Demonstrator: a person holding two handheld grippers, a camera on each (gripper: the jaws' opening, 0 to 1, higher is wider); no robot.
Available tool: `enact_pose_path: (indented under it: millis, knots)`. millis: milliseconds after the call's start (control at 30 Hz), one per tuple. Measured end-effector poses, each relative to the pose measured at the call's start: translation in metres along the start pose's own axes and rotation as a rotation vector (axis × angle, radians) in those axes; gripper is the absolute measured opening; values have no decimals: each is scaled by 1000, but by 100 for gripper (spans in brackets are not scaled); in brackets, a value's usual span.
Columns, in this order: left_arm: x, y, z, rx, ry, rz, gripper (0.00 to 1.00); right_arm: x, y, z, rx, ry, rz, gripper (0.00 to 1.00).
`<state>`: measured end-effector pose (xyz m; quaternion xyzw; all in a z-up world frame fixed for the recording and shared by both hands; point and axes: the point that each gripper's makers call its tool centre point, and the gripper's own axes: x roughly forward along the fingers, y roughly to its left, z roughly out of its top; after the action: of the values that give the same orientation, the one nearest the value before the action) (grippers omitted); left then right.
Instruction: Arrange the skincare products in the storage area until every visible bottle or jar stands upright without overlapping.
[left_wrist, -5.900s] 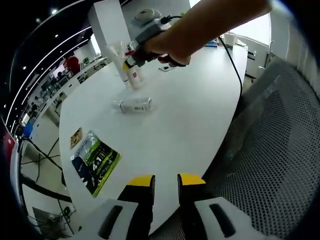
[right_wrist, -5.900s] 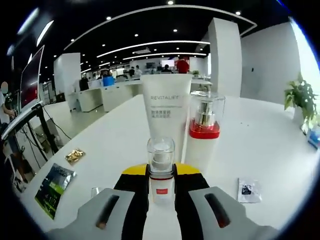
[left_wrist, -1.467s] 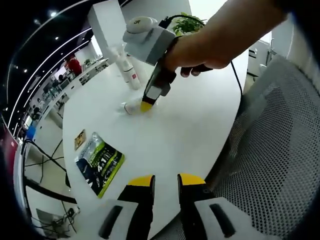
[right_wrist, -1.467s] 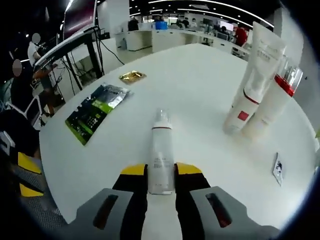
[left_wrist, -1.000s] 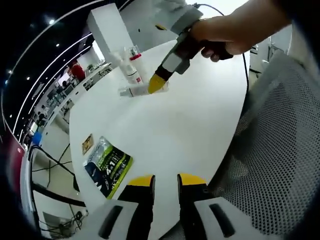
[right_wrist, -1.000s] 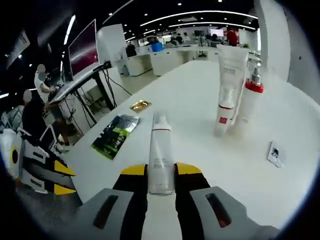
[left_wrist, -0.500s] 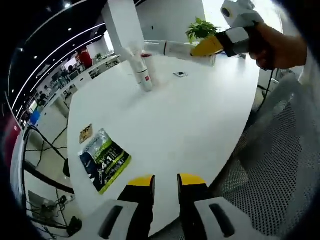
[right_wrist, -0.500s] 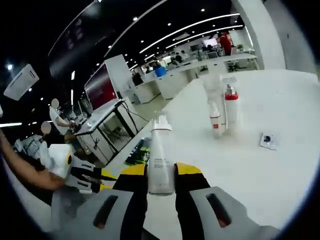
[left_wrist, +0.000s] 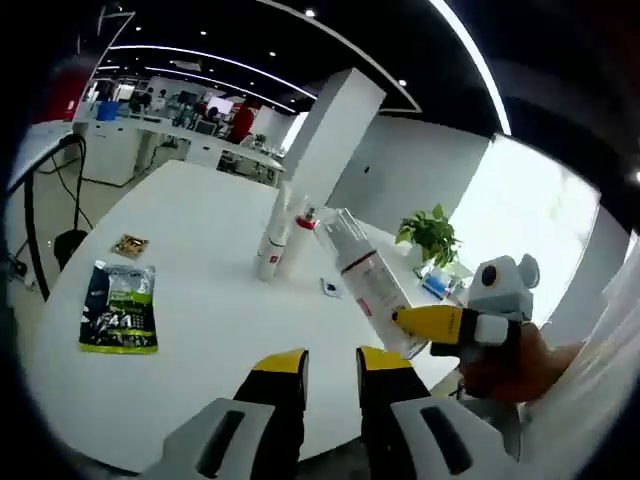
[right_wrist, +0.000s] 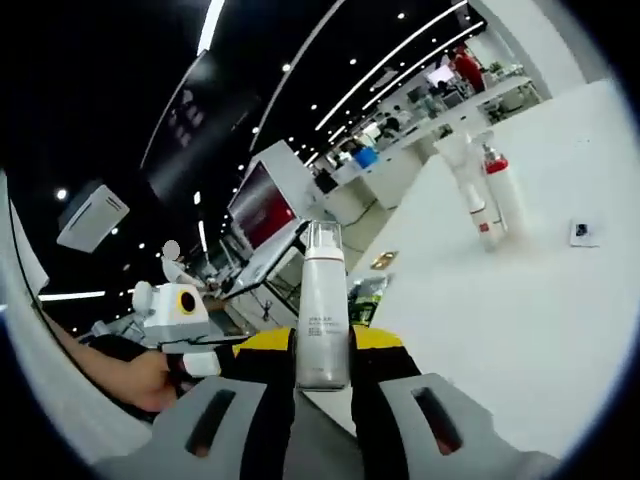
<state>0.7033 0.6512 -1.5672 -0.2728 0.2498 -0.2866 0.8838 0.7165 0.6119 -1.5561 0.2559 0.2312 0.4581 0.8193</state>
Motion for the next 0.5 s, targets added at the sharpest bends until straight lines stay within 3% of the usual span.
enact_pose_path:
  millis: [133, 267, 433, 500]
  knots:
    - [-7, -5, 13, -81, -77, -31, 25, -3, 7, 6, 0, -24, 28, 18]
    - [-9, -17, 22, -154, -135, -91, 38, -9, 9, 12, 56, -55, 47, 18]
    - [-9, -28, 28, -274, -210, -159, 42, -19, 22, 22, 161, -106, 121, 18]
    - [-8, -30, 27, -239, -200, -160, 44, -20, 23, 21, 152, -102, 121, 18]
